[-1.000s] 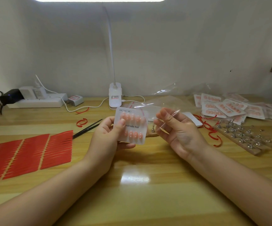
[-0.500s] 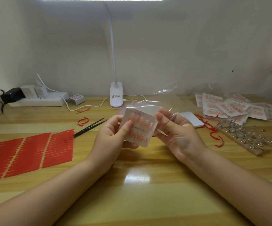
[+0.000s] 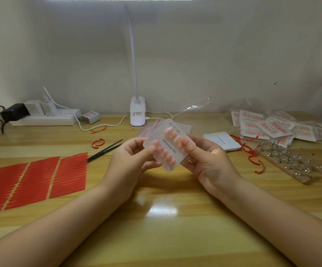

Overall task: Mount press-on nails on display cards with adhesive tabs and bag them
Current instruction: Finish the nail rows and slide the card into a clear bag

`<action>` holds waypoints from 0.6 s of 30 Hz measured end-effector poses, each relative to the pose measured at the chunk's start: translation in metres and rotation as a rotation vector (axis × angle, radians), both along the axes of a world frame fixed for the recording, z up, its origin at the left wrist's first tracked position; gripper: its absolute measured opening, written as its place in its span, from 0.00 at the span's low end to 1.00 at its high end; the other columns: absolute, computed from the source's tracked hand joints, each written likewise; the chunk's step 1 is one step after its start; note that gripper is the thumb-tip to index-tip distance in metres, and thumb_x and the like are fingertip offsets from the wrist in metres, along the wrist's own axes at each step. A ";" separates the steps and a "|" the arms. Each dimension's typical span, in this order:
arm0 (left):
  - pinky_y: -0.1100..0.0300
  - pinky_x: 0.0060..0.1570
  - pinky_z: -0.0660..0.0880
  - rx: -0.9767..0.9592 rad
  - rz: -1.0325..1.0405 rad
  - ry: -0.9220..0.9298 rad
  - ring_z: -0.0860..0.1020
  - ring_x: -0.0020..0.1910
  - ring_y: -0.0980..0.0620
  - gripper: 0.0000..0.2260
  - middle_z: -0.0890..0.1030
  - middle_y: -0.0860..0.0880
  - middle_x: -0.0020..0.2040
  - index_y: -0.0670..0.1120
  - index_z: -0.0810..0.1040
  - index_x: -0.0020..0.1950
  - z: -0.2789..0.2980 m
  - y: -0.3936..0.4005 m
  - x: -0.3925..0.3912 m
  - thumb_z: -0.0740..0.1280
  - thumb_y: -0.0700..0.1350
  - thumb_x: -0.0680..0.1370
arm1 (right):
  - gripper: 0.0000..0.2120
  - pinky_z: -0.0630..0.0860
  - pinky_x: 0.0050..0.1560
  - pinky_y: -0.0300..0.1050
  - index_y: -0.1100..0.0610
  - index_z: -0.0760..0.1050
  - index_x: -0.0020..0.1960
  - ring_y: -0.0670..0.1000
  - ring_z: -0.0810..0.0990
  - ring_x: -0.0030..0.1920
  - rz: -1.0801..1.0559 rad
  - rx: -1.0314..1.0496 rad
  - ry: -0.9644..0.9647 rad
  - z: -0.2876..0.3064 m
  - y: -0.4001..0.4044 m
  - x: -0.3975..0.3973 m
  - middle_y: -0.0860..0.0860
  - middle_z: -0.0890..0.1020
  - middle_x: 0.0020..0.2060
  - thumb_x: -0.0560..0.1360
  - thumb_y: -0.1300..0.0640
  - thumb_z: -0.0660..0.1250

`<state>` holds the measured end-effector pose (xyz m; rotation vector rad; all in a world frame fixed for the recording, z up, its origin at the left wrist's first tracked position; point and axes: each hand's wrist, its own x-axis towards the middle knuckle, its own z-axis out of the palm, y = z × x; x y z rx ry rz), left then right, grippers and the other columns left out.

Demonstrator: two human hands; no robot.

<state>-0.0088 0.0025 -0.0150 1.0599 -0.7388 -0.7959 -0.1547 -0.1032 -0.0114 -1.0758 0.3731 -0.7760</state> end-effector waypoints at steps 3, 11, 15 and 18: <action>0.62 0.39 0.80 0.007 0.017 0.002 0.84 0.48 0.45 0.21 0.85 0.43 0.48 0.39 0.79 0.53 -0.002 -0.001 0.003 0.76 0.47 0.65 | 0.12 0.82 0.49 0.48 0.57 0.84 0.51 0.55 0.84 0.50 0.027 -0.025 0.018 -0.002 0.002 0.000 0.59 0.85 0.50 0.67 0.58 0.73; 0.46 0.45 0.82 0.064 0.000 -0.024 0.84 0.48 0.38 0.16 0.84 0.38 0.49 0.45 0.81 0.45 -0.006 0.000 0.001 0.79 0.51 0.64 | 0.22 0.81 0.43 0.46 0.64 0.77 0.59 0.59 0.84 0.51 0.113 0.003 0.065 -0.004 0.014 0.002 0.62 0.83 0.52 0.66 0.60 0.73; 0.38 0.48 0.79 0.063 -0.137 -0.068 0.82 0.51 0.33 0.18 0.82 0.35 0.53 0.42 0.79 0.56 -0.008 0.000 0.001 0.77 0.46 0.70 | 0.20 0.82 0.45 0.50 0.63 0.78 0.56 0.60 0.84 0.50 0.109 0.011 0.036 -0.004 0.015 0.002 0.63 0.83 0.51 0.65 0.60 0.74; 0.41 0.52 0.78 0.080 -0.224 -0.073 0.81 0.54 0.35 0.18 0.82 0.35 0.55 0.40 0.78 0.61 -0.010 0.001 0.000 0.73 0.44 0.74 | 0.21 0.82 0.50 0.55 0.63 0.78 0.56 0.62 0.83 0.51 0.106 -0.021 0.061 -0.004 0.016 0.002 0.65 0.82 0.52 0.64 0.59 0.75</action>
